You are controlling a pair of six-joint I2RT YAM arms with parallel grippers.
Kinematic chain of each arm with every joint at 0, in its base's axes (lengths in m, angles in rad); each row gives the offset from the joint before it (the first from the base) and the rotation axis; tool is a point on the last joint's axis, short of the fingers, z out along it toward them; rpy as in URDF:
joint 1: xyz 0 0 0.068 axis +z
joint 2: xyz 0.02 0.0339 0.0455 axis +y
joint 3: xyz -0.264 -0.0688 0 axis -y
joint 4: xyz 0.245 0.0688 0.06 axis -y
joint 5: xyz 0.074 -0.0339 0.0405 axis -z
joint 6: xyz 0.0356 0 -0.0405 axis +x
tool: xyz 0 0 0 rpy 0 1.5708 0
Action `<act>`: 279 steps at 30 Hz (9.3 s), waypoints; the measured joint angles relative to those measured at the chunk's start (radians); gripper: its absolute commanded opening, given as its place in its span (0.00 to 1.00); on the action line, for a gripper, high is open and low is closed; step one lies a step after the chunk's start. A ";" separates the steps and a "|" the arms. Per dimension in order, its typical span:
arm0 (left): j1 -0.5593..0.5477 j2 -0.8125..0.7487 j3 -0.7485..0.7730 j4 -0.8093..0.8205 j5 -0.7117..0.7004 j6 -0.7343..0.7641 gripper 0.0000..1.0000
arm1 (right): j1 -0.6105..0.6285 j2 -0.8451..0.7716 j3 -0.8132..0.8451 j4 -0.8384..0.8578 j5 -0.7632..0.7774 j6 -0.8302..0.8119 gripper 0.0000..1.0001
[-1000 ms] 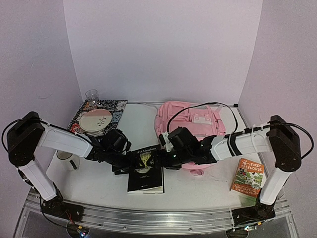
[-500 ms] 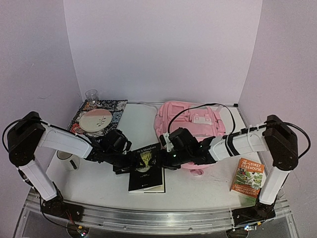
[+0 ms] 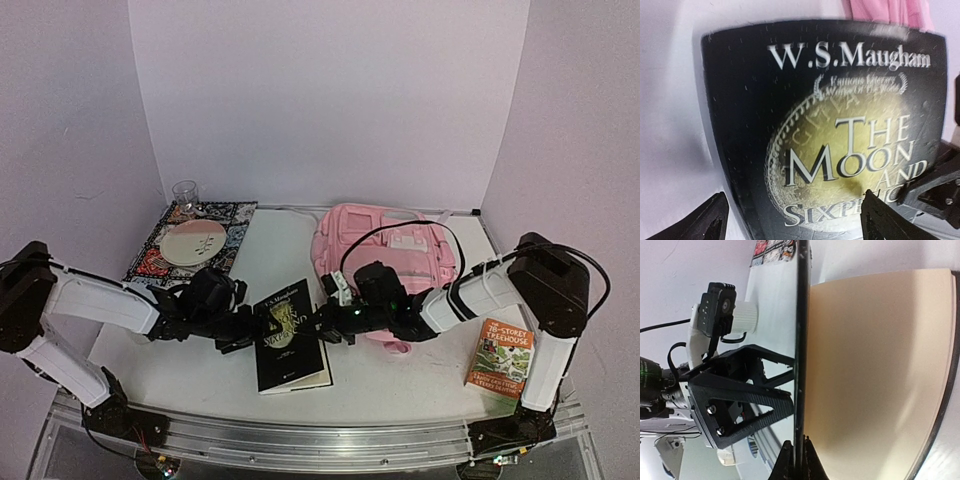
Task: Pack the student bag
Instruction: Grab the book from the center of the board, then pass from the right arm to the left, then grab the largest pocket of the student bag, then place the book in the largest pocket of the bag, then place the largest pocket of the student bag.
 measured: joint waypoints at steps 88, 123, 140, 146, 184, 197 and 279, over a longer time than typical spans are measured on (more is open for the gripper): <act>0.084 -0.006 -0.278 1.116 0.102 -0.359 0.00 | -0.110 -0.221 -0.126 0.293 0.055 -0.084 0.66; 0.296 0.147 -0.242 1.050 0.445 -0.433 0.00 | -0.150 -0.223 0.190 -1.094 0.710 -1.143 0.59; 0.296 0.083 -0.268 1.017 0.491 -0.440 0.00 | -0.146 -0.177 0.277 -1.109 0.757 -1.129 0.03; 0.289 0.005 -0.304 1.011 0.490 -0.448 0.00 | -0.146 -0.193 0.370 -1.128 0.778 -1.059 0.00; 0.106 -0.008 -0.216 0.832 0.420 -0.416 0.00 | -0.124 -0.142 0.746 -1.154 0.773 -0.922 0.00; 0.109 0.333 0.086 0.830 0.300 -0.408 0.00 | -0.008 -0.143 0.661 -1.091 0.714 -0.885 0.00; 0.078 -0.309 0.046 -0.316 -0.343 0.226 1.00 | -0.590 -0.674 -0.194 -1.122 0.674 -0.386 0.98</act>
